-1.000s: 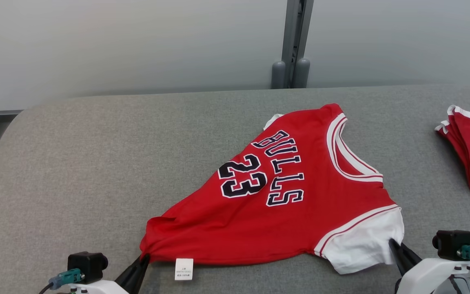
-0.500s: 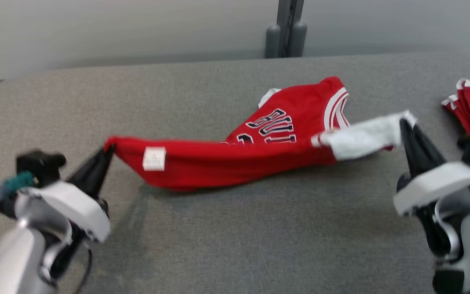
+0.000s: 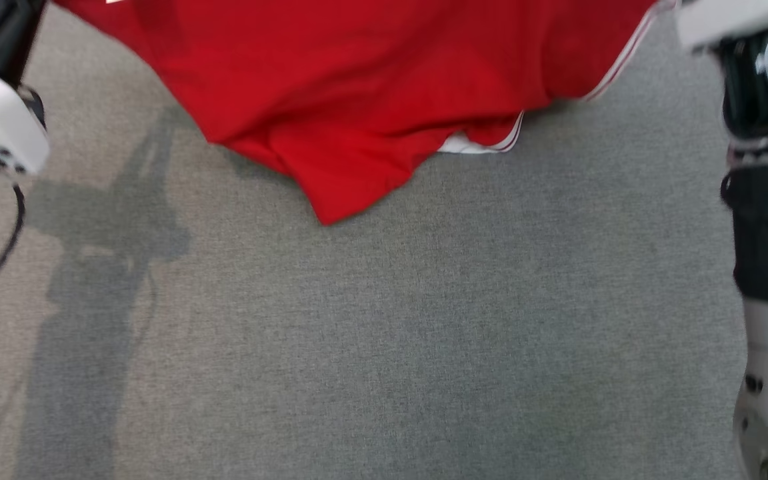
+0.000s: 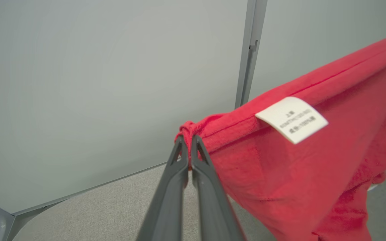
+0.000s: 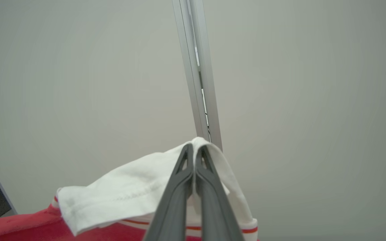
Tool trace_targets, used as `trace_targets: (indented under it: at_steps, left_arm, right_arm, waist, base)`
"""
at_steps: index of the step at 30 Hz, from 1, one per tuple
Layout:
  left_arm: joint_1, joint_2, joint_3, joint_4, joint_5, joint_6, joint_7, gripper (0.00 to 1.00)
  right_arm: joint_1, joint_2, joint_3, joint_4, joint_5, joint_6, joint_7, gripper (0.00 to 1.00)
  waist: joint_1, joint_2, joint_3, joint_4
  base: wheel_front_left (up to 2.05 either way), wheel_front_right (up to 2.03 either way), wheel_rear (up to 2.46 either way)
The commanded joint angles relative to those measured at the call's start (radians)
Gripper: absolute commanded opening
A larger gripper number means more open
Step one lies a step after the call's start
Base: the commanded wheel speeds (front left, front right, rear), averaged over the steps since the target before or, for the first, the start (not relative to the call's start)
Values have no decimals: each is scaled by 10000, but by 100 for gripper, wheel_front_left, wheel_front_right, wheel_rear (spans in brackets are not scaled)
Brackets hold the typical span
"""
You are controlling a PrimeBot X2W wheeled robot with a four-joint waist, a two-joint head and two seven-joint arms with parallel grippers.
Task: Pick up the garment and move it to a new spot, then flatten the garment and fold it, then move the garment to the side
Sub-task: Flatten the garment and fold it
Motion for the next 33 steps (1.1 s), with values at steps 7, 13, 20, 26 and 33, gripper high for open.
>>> trace_targets:
  at_steps: [7, 13, 20, 26, 33]
  left_arm:
    - [-3207, 763, -921, 1357, -1220, 0, 412, 0]
    - [-5502, 1129, -1564, 2357, -1915, 0, 209, 0]
    - [-7516, 1178, -2458, 3438, -2131, 1, -491, 0]
    - [-8188, 1189, -3265, 4035, -2308, 2, -956, 0]
    - [-8055, 1288, -4336, 4534, -3261, 2, -1148, 0]
  right_arm:
    - [-3500, -62, -97, 2183, -701, 1, -1127, 0]
    - [-6032, -59, -414, 3585, -1713, -1, -1660, 0]
    - [-8158, -74, -1018, 4303, -3125, -2, -2311, 0]
    - [-8754, -87, -1017, 4528, -3492, -4, -2515, 0]
    - [-8293, -77, -444, 4968, -3561, -4, -2576, 0]
  waist:
    - [0, 0, 1542, -192]
    - [0, 0, 2342, -224]
    - [0, 0, 2731, -89]
    - [0, 0, 2682, -62]
    - [0, 0, 2507, -112]
  base:
    - [0, 0, 0]
    - [0, 0, 0]
    - [0, 0, 0]
    - [0, 0, 0]
    - [0, 0, 0]
